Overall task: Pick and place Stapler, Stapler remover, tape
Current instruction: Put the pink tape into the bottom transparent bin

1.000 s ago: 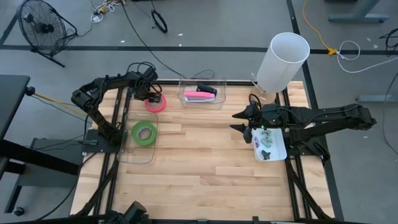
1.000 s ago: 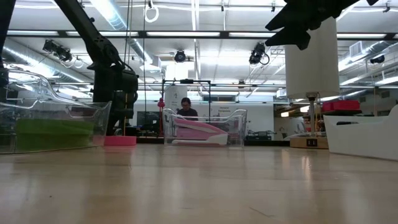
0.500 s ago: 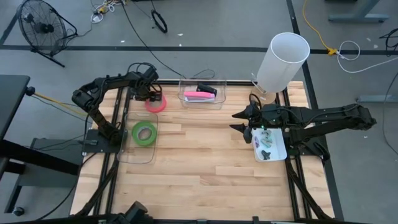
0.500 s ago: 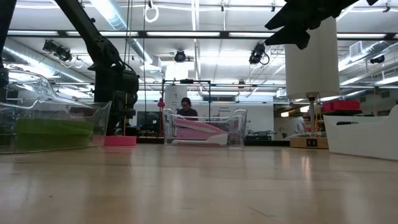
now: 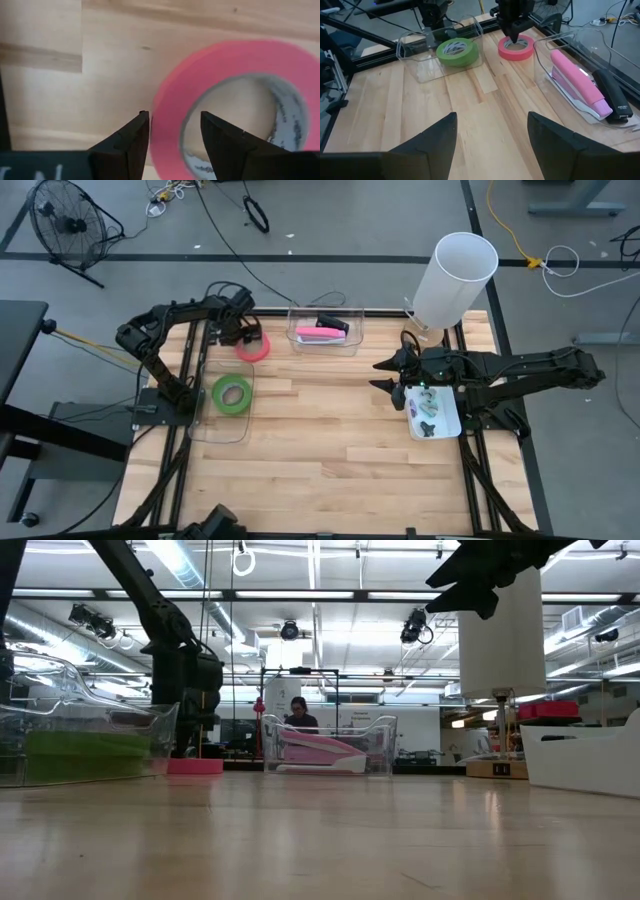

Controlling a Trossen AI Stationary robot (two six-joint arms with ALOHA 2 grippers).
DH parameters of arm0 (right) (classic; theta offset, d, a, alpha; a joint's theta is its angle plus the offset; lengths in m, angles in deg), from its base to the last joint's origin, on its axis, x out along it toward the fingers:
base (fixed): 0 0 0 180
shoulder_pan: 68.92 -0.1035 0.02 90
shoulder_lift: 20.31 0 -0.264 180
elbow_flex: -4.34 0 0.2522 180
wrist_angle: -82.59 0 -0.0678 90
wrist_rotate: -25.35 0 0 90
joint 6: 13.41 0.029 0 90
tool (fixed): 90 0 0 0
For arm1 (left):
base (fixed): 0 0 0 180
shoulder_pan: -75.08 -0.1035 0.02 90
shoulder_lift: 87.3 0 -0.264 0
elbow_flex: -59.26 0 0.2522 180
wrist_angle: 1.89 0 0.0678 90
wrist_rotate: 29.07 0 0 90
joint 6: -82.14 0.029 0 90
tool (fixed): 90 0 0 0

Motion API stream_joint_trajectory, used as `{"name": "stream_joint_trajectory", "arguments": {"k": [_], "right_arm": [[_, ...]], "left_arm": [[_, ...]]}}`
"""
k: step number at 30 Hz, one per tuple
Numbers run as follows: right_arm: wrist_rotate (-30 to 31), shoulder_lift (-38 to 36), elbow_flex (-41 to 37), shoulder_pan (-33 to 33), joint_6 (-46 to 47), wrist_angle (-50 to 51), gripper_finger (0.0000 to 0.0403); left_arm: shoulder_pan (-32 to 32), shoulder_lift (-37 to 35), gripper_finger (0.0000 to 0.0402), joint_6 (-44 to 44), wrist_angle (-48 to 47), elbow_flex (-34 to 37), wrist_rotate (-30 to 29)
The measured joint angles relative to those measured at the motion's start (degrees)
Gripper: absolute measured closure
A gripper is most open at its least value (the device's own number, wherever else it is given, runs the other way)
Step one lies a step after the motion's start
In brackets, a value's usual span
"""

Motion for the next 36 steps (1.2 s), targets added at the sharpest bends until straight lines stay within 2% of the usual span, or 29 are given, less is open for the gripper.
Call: {"name": "stream_joint_trajectory", "arguments": {"k": [5,11,15,24,36], "right_arm": [[-0.01,0.0,0.0,0.01,0.0,-0.01,0.0163],[-0.02,0.0,0.0,0.0,0.0,-0.27,0.0163],[-0.02,0.0,0.0,0.01,-0.02,-0.34,0.0163],[-0.04,0.0,0.0,0.01,-0.19,-0.36,0.0163],[-0.09,0.0,0.0,-0.01,-3.21,-0.38,0.0163]], "left_arm": [[1.13,0.82,0.0235,0.03,-2.04,0.0,-2.53],[3.85,2.34,0.0312,0.22,-2.32,-0.08,-4.13],[5.66,2.4,0.0314,0.07,-2.08,-0.11,-5.97],[6.18,1.98,0.0314,1.05,-5.4,-1.71,-4.72],[6.14,-6.01,0.0314,7.5,-14.81,-13.18,-7.36]]}}
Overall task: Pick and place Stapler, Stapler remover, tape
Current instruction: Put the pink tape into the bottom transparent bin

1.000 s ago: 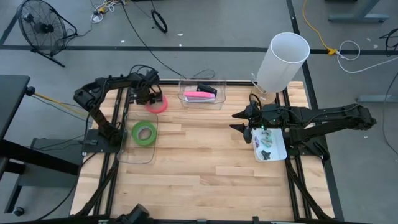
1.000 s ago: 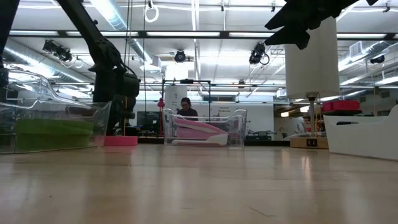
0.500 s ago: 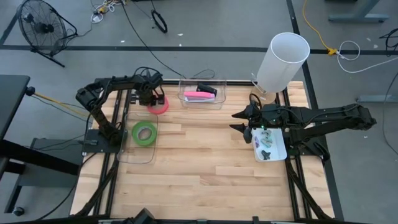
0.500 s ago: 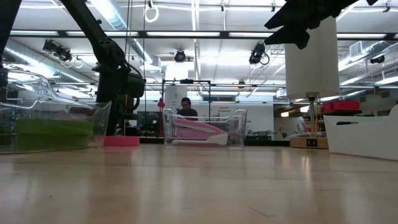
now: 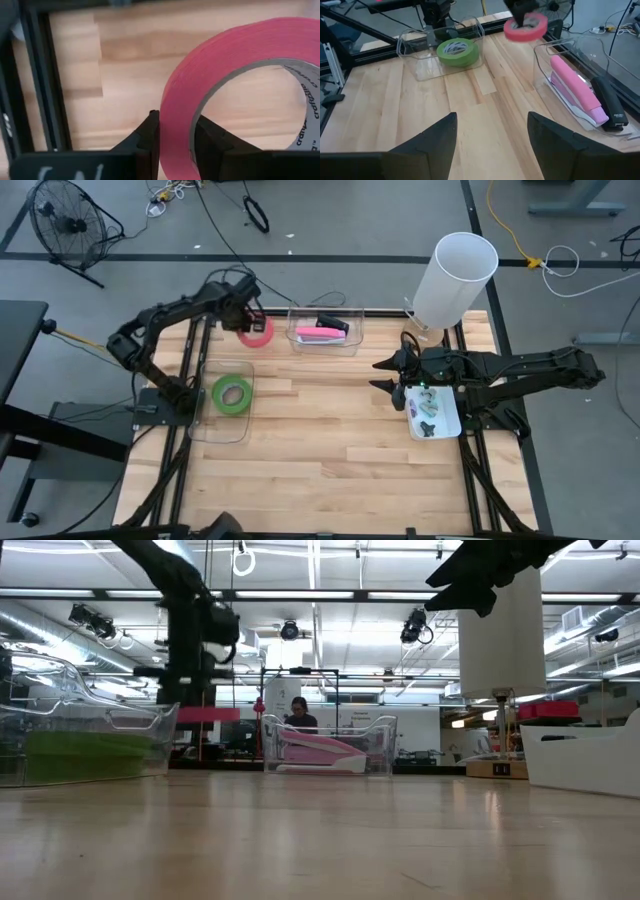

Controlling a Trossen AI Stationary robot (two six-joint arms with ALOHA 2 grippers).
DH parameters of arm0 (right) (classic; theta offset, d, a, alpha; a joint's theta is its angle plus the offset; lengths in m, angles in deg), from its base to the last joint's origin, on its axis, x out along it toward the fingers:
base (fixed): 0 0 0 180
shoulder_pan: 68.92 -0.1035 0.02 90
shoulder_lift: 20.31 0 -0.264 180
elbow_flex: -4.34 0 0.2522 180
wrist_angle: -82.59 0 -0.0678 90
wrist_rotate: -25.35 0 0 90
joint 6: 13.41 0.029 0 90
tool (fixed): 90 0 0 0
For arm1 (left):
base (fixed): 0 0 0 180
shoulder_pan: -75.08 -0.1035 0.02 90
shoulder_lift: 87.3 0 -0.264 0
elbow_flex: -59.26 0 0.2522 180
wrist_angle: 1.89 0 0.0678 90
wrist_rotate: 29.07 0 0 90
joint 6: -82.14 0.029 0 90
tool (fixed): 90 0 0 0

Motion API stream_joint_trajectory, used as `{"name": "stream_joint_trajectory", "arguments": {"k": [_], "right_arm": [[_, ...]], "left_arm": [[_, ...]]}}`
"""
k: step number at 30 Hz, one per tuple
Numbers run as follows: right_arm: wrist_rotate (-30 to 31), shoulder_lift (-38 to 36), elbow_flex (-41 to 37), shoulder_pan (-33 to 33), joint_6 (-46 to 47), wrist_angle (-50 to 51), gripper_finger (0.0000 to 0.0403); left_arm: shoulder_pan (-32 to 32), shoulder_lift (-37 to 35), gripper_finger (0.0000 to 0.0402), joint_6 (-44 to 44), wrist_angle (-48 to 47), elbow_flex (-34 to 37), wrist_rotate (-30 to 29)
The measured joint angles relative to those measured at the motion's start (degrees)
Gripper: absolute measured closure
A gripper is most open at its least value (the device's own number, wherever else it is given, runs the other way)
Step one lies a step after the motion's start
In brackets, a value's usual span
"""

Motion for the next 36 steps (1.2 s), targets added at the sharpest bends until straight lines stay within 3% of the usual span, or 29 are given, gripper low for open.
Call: {"name": "stream_joint_trajectory", "arguments": {"k": [7,14,29,36], "right_arm": [[0.02,0.0,0.0,0.0,-0.97,-0.37,0.0163],[0.04,0.0,0.0,0.02,-2.32,-0.4,0.0163],[0.13,0.0,0.0,0.0,-2.34,-0.44,0.0163],[0.15,0.0,0.0,0.0,-2.36,-1.52,0.0163]], "left_arm": [[2.3,-5.14,0.0314,8.83,-4.12,-9.87,1.02],[7.11,-8.53,0.0314,15.81,-15.51,-17.96,0.81],[27.6,-17.01,0.0314,16.93,-24.61,-18.73,-2.84],[35.14,-17.77,0.0314,26.44,-27.37,-18.73,-2.51]]}}
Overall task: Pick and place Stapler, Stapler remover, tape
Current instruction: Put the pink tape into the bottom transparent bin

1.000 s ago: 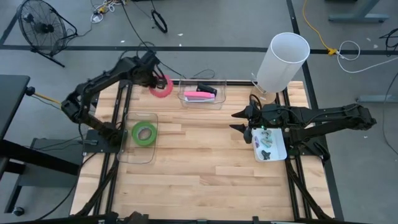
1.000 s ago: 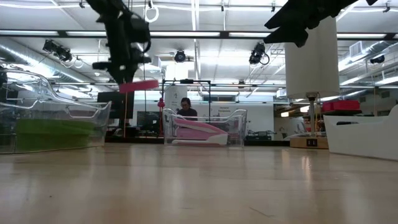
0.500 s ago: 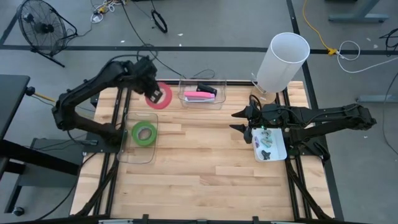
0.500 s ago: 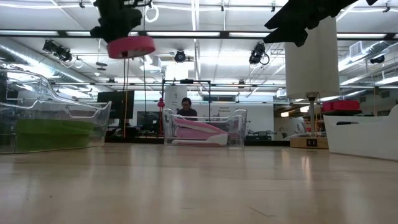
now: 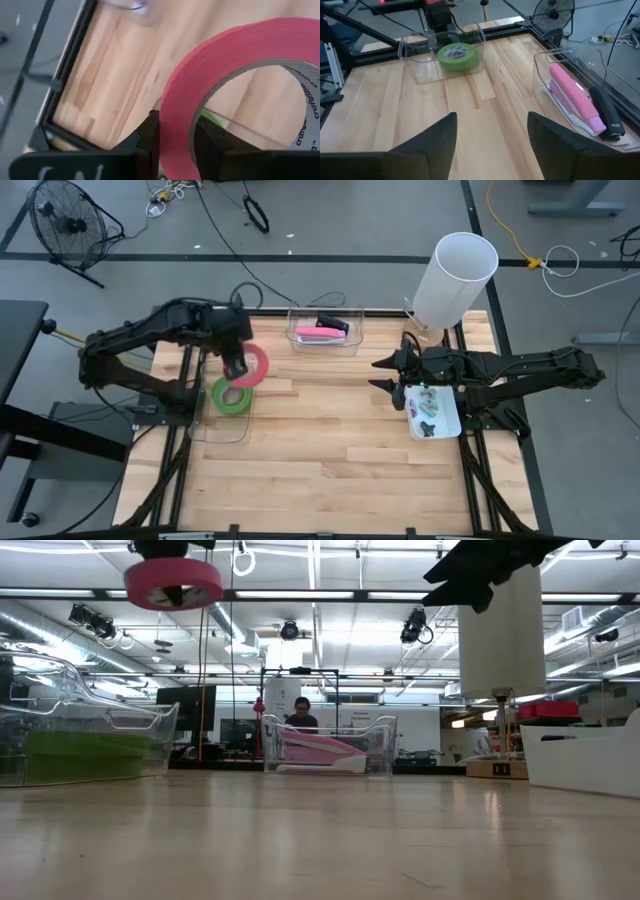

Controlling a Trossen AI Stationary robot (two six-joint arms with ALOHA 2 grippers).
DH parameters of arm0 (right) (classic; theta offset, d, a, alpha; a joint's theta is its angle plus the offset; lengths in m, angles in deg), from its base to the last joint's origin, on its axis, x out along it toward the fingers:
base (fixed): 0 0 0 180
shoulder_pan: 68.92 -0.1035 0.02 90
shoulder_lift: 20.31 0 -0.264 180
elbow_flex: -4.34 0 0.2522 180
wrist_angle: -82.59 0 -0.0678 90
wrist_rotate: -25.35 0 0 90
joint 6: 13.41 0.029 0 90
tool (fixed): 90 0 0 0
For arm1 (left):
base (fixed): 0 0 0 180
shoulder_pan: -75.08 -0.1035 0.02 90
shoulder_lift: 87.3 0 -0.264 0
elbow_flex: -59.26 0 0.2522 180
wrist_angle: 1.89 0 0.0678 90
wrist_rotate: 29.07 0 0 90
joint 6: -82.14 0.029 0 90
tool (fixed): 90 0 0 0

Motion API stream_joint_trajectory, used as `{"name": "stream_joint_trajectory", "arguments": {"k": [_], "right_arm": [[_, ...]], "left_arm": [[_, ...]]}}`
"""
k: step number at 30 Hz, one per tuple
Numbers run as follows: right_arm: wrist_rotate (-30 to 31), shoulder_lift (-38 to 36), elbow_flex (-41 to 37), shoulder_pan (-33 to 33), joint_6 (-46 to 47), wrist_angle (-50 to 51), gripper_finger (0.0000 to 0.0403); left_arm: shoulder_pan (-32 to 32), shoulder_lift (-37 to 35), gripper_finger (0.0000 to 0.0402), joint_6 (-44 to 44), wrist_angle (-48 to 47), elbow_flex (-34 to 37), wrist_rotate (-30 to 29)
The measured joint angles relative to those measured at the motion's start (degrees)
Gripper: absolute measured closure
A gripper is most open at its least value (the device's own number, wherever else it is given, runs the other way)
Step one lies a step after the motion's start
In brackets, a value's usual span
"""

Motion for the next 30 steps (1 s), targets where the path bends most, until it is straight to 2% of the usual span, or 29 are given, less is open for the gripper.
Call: {"name": "stream_joint_trajectory", "arguments": {"k": [7,12,15,30], "right_arm": [[0.09,-0.02,0.0,0.0,-0.02,-1.32,0.0163],[0.09,-0.02,0.0,0.01,-0.02,-1.37,0.0163],[0.11,-0.02,0.0,0.0,-0.02,-1.43,0.0163],[0.11,-0.02,0.0,0.0,-0.18,-1.46,0.0163]], "left_arm": [[5.63,0.09,0.0314,9.76,-7.34,0.02,0.52],[8.74,0.09,0.0314,10.51,-8.17,0.02,3.32],[10.21,0.09,0.0314,11.23,-8.15,0.02,2.92],[13.52,0.11,0.0314,9.5,-8.12,0.02,5.74]]}}
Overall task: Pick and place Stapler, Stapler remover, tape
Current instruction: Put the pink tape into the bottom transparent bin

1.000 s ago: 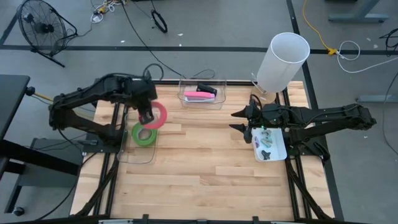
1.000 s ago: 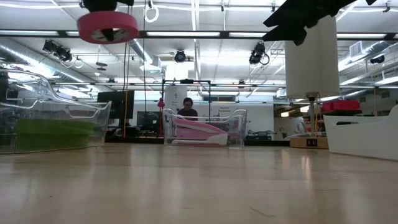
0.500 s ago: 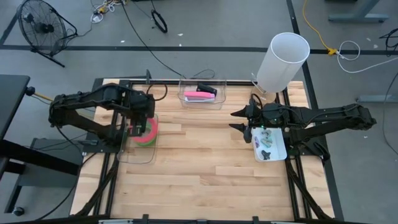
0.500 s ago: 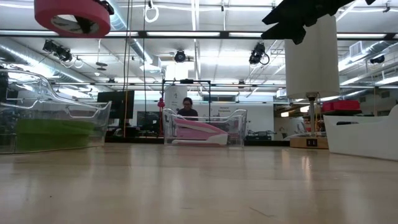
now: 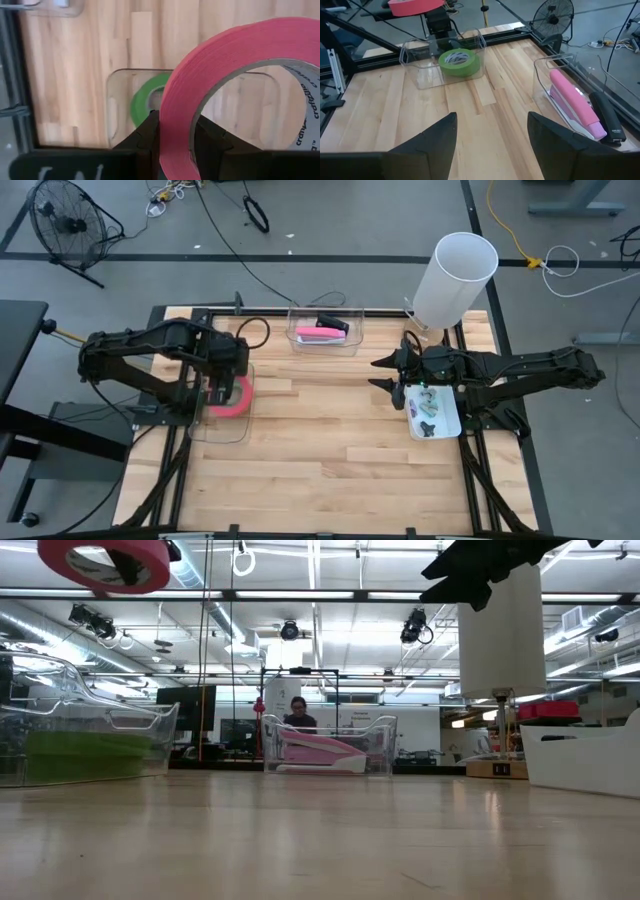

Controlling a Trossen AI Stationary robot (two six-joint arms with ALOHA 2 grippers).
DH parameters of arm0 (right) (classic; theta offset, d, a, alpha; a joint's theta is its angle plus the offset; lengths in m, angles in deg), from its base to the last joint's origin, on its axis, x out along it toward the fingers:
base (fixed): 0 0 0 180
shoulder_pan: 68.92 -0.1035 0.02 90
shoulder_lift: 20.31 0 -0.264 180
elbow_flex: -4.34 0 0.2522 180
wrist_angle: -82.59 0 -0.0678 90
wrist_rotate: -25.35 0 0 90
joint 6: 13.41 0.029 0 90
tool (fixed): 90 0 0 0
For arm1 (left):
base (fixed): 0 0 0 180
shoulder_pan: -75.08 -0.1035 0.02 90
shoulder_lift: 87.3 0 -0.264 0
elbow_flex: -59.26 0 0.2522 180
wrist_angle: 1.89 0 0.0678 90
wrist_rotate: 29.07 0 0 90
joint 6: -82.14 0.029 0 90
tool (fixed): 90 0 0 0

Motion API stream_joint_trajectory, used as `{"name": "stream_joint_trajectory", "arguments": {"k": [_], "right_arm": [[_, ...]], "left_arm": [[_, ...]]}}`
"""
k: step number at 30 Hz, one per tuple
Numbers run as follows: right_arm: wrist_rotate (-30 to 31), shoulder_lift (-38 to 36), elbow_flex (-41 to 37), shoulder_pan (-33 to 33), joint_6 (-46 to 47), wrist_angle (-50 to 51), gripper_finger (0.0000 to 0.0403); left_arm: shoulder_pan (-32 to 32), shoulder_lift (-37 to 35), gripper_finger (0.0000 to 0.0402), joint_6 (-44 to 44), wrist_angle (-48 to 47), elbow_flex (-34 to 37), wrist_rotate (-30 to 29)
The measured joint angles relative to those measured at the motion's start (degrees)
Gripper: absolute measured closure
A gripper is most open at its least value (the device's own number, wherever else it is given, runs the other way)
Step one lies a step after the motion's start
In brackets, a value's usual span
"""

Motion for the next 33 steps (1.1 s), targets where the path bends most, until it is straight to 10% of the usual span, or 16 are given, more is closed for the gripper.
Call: {"name": "stream_joint_trajectory", "arguments": {"k": [20,33], "right_arm": [[-0.02,0.0,0.0,0.01,-0.34,0.0,0.0163],[-0.04,0.02,0.02,0.0,-0.26,-0.55,0.0163]], "left_arm": [[9.74,1.1,0.0314,2.37,0.16,0.65,2.1],[8.68,0.94,0.0314,2.52,0.0,19.16,0.12]]}}
